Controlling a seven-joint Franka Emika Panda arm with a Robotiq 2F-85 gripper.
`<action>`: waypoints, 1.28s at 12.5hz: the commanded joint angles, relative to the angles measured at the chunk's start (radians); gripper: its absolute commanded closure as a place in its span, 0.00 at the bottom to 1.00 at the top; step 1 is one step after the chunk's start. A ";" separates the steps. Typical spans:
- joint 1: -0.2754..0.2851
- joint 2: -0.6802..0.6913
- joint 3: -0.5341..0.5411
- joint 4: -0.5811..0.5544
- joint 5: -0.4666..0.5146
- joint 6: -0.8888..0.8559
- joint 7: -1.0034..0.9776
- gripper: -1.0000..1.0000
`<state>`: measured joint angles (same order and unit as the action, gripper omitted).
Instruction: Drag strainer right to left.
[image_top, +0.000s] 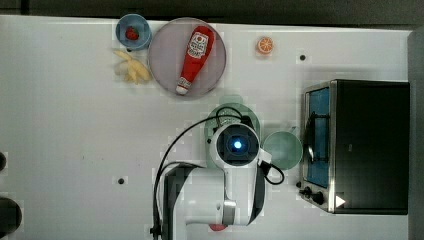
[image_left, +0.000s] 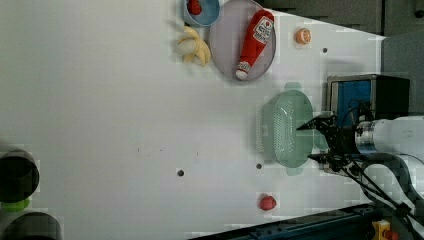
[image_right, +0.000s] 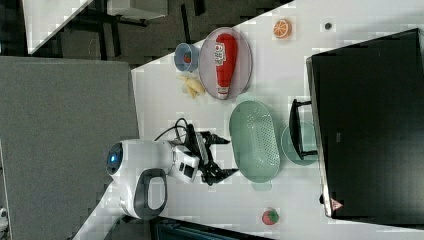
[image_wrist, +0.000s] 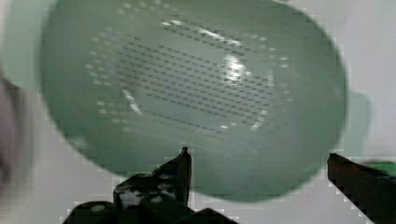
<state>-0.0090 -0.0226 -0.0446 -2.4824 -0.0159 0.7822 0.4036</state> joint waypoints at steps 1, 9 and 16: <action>-0.018 0.119 0.017 0.042 -0.012 0.120 0.196 0.00; 0.026 0.359 0.043 0.039 -0.011 0.403 0.322 0.00; 0.118 0.376 0.081 0.044 -0.008 0.403 0.417 0.00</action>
<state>0.0756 0.3713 0.0161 -2.4648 -0.0323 1.1865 0.7554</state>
